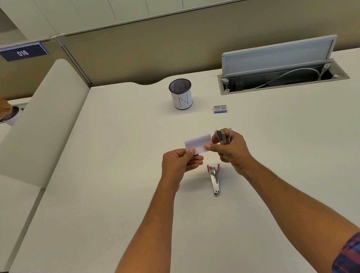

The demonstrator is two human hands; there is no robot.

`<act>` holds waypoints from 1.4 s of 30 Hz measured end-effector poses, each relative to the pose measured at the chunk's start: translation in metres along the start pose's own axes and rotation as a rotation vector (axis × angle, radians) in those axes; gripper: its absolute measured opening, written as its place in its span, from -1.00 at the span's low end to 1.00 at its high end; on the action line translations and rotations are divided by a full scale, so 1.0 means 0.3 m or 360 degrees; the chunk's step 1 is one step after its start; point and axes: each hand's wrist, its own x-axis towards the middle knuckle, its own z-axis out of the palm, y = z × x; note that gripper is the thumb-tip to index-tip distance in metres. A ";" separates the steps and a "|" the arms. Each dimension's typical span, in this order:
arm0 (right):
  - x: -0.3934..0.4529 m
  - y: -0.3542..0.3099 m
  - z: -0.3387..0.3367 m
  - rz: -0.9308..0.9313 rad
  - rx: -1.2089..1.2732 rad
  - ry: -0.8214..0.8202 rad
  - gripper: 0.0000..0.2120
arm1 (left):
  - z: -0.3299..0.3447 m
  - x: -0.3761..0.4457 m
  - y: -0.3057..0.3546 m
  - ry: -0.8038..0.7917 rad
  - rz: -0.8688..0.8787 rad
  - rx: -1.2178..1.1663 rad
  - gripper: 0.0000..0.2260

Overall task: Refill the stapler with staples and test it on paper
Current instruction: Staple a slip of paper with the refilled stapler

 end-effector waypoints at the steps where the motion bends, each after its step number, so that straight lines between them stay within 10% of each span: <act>1: 0.001 0.000 -0.001 0.0000 0.0000 0.0005 -0.69 | -0.001 -0.001 0.001 -0.0002 0.0000 0.0010 -0.75; 42: -0.030 0.015 0.039 0.0164 0.0014 -0.0413 -0.57 | -0.015 0.006 0.019 0.0158 0.0021 -0.0482 -0.88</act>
